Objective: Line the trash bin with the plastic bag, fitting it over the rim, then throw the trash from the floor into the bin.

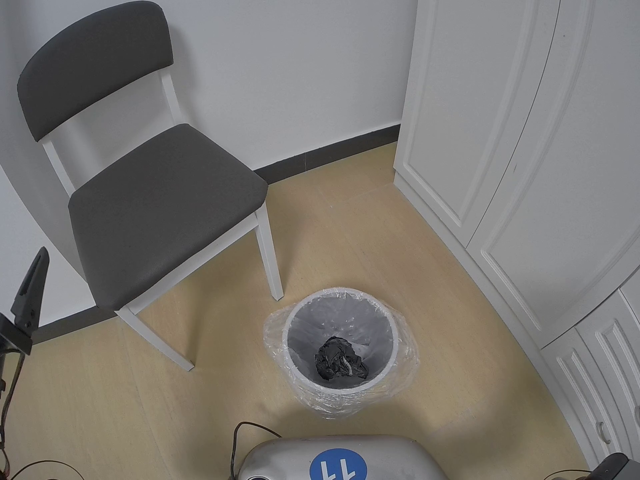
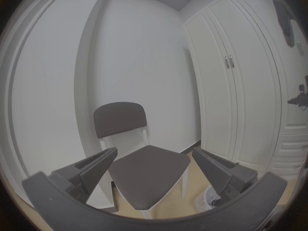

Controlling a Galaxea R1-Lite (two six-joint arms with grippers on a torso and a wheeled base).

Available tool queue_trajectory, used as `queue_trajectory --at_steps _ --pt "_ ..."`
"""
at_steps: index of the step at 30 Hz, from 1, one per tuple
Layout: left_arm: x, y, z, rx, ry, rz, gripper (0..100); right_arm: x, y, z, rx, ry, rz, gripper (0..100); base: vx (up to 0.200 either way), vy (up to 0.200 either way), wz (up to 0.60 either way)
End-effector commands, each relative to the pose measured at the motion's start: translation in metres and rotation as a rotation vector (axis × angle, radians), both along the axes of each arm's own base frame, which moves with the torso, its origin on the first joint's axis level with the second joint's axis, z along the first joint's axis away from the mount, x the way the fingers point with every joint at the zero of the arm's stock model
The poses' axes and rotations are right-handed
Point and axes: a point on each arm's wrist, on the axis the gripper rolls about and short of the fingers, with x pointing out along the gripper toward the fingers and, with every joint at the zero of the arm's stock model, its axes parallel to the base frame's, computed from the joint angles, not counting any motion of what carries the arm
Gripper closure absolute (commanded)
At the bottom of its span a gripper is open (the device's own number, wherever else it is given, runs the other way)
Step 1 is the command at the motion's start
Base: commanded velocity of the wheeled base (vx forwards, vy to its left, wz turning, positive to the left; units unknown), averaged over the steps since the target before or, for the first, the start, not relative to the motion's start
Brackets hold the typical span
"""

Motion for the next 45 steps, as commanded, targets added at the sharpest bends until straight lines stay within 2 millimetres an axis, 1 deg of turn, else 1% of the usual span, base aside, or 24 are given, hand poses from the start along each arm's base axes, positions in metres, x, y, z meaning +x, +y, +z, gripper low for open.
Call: queue_trajectory --at_steps 1,4,5,9,13,14,16,22,24,25,27,31,34,38,40,42,44,45 --pt "-0.029 0.006 0.016 -0.034 -0.136 -0.009 0 -0.022 -0.003 0.003 0.027 -0.089 0.020 0 0.000 0.000 0.00" --pt "-0.031 0.006 0.016 -0.035 -0.140 -0.006 0 -0.024 -0.004 0.004 0.029 -0.100 0.014 0 0.000 0.000 0.00" --pt "-0.037 0.008 0.018 -0.040 -0.166 0.000 0 -0.030 -0.005 0.006 0.031 -0.131 -0.045 0 0.000 0.000 0.00" --pt "-0.042 0.009 0.020 -0.042 -0.192 0.012 0 -0.042 -0.005 0.005 0.026 -0.178 -0.121 0 0.000 0.000 0.00" --pt "-0.048 0.011 0.023 -0.047 -0.225 0.022 0 -0.054 -0.003 0.001 0.002 -0.169 -0.114 0 0.000 0.000 0.00" --pt "-0.048 0.011 0.023 -0.047 -0.225 0.022 0 -0.054 -0.003 0.001 0.002 -0.169 -0.114 0 0.000 0.000 0.00" --pt "-0.052 0.011 0.023 -0.049 -0.239 0.030 0 -0.061 -0.002 -0.002 -0.003 -0.138 -0.105 0 0.000 0.000 0.00" --pt "-0.060 0.012 0.024 -0.032 -0.253 0.031 0 -0.066 0.000 -0.007 -0.023 -0.130 -0.020 0 0.000 0.000 0.00" --pt "-0.067 0.013 0.027 -0.017 -0.272 0.021 0 -0.069 0.002 -0.009 -0.021 -0.126 0.078 0 0.000 0.000 0.00" --pt "-0.067 0.013 0.027 -0.015 -0.274 0.021 0 -0.069 0.002 -0.009 -0.020 -0.123 0.089 0 0.000 0.000 0.00" --pt "-0.075 0.013 0.031 -0.002 -0.287 0.012 0 -0.076 0.004 -0.011 -0.017 -0.104 0.168 0 0.000 0.000 0.00" --pt "-0.089 0.012 0.033 -0.006 -0.285 -0.023 0 -0.087 0.007 -0.015 0.003 -0.073 0.252 0 0.000 0.000 0.00" --pt "-0.098 0.011 0.031 -0.010 -0.264 -0.048 0 -0.088 0.007 -0.013 0.019 -0.071 0.263 0 0.000 0.000 0.00" --pt "-0.113 0.010 0.022 0.003 -0.230 -0.086 0 -0.090 0.007 -0.014 0.019 -0.077 0.273 0 0.000 0.000 0.00" --pt "-0.114 0.010 0.021 0.005 -0.227 -0.089 0 -0.090 0.007 -0.014 0.019 -0.077 0.274 0 0.000 0.000 0.00" --pt "-0.119 0.009 0.017 0.001 -0.216 -0.111 0 -0.090 0.007 -0.014 0.018 -0.080 0.276 0 0.000 0.000 0.00" --pt "-0.122 0.009 0.015 -0.011 -0.218 -0.123 0 -0.090 0.007 -0.016 0.016 -0.073 0.278 0 0.000 0.000 0.00" --pt "-0.124 0.009 0.014 -0.023 -0.224 -0.129 0 -0.090 0.007 -0.020 0.010 -0.075 0.279 0 0.000 0.000 0.00"
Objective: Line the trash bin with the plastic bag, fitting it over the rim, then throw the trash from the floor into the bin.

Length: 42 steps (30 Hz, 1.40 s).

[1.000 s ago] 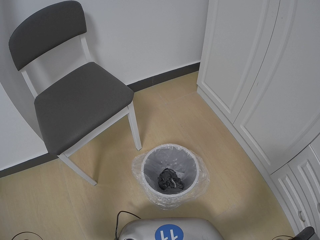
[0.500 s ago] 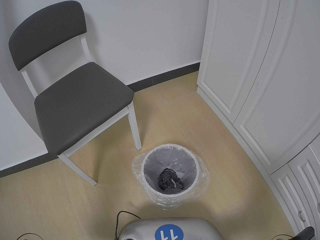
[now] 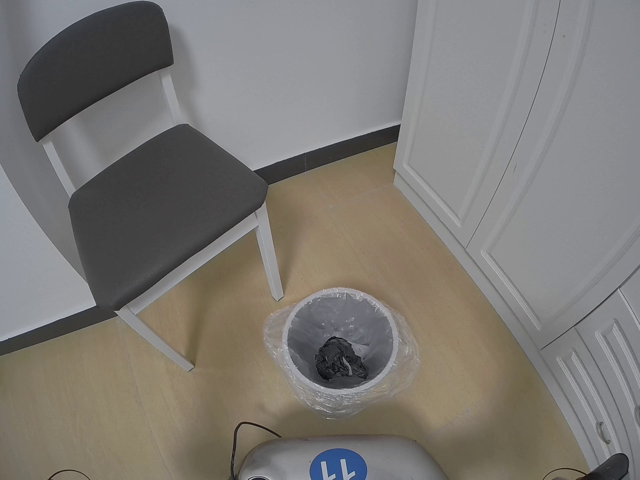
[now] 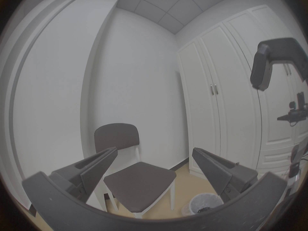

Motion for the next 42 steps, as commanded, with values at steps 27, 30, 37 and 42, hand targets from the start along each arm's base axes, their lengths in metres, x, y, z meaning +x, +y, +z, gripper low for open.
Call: queue_trajectory --at_steps 27,30,37,42 --pt "-0.028 0.000 -0.045 -0.037 0.022 -0.010 0 0.003 -0.002 -0.024 -0.024 0.012 0.005 0 0.000 0.000 0.00" --pt "-0.021 0.000 -0.055 -0.037 0.055 -0.003 0 0.003 -0.002 -0.024 -0.020 0.012 0.001 0 0.000 0.000 0.00" --pt "-0.003 0.001 -0.082 -0.064 0.069 0.050 0 0.003 -0.004 -0.023 0.014 -0.006 -0.086 0 0.000 0.000 0.00" --pt "0.003 0.002 -0.096 -0.080 0.076 0.080 0 0.008 -0.005 -0.026 0.024 -0.093 -0.114 0 0.000 0.000 0.00"
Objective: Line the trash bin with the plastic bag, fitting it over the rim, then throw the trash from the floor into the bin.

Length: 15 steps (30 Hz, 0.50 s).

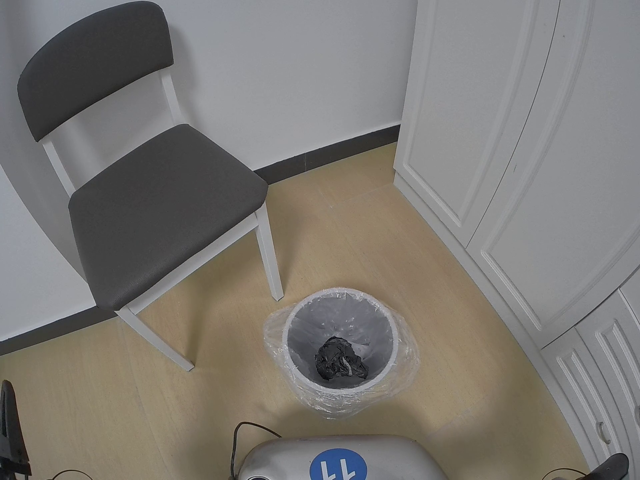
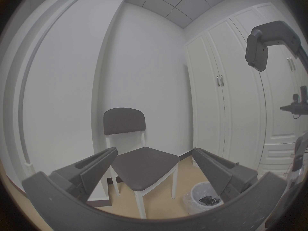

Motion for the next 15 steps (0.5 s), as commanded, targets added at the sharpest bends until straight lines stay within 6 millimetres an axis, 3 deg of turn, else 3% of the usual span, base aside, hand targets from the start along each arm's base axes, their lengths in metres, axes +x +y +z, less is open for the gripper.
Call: queue_trajectory --at_steps 1,7,15 --pt "0.007 0.001 -0.019 -0.016 0.029 0.039 0 0.007 -0.001 -0.011 -0.004 -0.055 -0.032 0 0.000 0.000 0.00" --pt "0.009 0.002 -0.023 -0.034 0.061 0.071 0 0.015 -0.001 -0.025 -0.036 -0.108 -0.055 0 0.000 0.000 0.00" --pt "0.014 0.002 -0.043 -0.028 0.263 0.102 0 0.021 -0.001 -0.039 -0.037 -0.070 -0.051 0 0.000 0.000 0.00"
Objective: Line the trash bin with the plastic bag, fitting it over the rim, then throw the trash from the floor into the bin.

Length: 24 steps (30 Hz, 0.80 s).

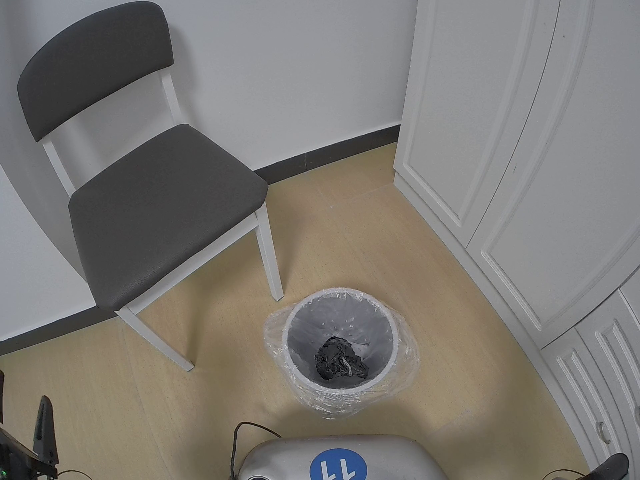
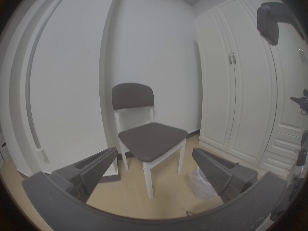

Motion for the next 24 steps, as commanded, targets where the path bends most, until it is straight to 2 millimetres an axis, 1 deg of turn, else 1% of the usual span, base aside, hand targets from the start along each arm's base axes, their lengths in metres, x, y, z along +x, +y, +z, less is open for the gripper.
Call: queue_trajectory --at_steps 1,6,9,10,15,16,24 --pt "0.001 0.000 -0.011 -0.001 0.058 0.006 0 0.003 0.000 -0.009 0.003 0.031 0.001 0 0.000 0.000 0.00" --pt "0.002 0.000 -0.020 -0.003 0.152 0.007 0 0.007 0.000 -0.018 0.005 0.120 0.000 0 0.000 0.000 0.00" --pt "0.002 0.000 -0.021 -0.009 0.158 0.006 0 0.008 0.000 -0.019 0.005 0.138 0.000 0 0.000 0.000 0.00" --pt "0.003 0.000 -0.022 -0.015 0.170 0.012 0 0.009 0.000 -0.023 0.009 0.172 -0.007 0 0.000 0.000 0.00" --pt "0.003 0.000 -0.023 -0.040 0.177 0.001 0 0.010 0.000 -0.025 0.014 0.195 -0.013 0 0.000 0.000 0.00" --pt "0.002 0.000 -0.027 -0.031 0.225 -0.008 0 0.011 0.000 -0.027 0.013 0.221 -0.014 0 0.000 0.000 0.00" --pt "0.002 0.000 -0.027 -0.027 0.222 -0.015 0 0.013 -0.001 -0.035 0.017 0.300 -0.018 0 0.000 0.000 0.00"
